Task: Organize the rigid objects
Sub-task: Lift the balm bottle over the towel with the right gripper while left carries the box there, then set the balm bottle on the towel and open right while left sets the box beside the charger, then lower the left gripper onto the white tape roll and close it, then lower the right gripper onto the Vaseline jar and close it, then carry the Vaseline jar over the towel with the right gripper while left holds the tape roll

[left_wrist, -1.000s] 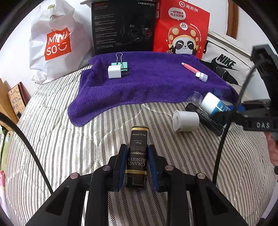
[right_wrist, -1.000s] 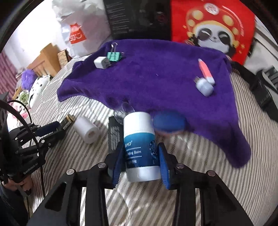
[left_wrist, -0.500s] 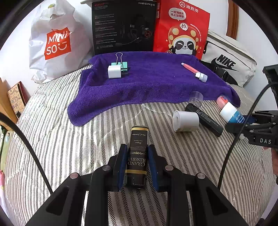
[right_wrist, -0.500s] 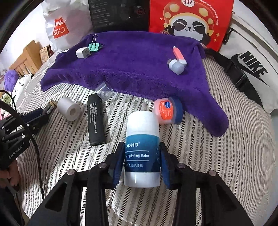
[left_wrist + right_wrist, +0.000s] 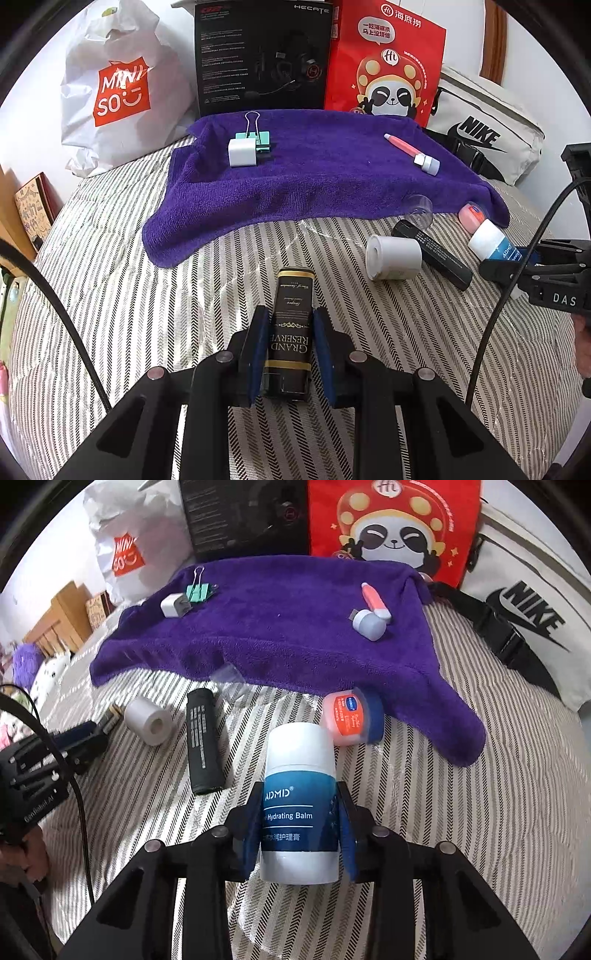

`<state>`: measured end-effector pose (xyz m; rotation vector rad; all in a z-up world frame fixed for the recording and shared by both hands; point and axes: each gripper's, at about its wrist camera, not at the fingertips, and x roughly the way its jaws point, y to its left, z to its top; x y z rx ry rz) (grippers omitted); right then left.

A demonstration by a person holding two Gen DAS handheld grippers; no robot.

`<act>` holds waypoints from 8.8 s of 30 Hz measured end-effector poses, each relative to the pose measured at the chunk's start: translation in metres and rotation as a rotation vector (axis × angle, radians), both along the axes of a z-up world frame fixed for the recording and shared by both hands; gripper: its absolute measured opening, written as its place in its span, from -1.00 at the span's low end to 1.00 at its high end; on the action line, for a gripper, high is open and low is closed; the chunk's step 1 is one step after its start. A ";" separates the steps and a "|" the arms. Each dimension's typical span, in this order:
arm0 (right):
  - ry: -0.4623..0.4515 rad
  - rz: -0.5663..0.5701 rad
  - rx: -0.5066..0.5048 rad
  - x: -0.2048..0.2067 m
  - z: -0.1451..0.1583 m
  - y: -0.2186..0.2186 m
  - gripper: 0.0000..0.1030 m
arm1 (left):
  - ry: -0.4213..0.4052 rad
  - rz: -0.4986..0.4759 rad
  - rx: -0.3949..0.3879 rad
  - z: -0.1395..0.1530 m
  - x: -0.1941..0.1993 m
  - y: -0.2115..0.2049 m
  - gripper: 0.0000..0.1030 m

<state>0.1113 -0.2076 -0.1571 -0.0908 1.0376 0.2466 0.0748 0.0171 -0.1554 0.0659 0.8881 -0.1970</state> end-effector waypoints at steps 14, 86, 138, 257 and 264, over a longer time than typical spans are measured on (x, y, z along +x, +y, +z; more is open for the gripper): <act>0.028 0.006 -0.014 -0.006 0.002 0.000 -0.29 | 0.003 -0.014 0.034 0.000 -0.002 -0.003 -0.54; -0.064 0.017 0.105 0.076 0.070 -0.041 -0.30 | 0.062 -0.030 -0.008 0.073 0.096 0.020 -0.56; 0.081 0.109 0.016 0.140 0.015 -0.014 -0.10 | 0.188 -0.170 0.053 0.017 0.175 -0.022 -0.56; -0.141 0.013 -0.079 0.031 -0.007 -0.009 -0.31 | -0.001 -0.059 0.018 0.002 0.014 -0.009 -0.47; -0.094 -0.001 -0.051 0.007 0.002 -0.028 -0.31 | -0.001 -0.058 0.017 0.002 0.015 -0.008 -0.47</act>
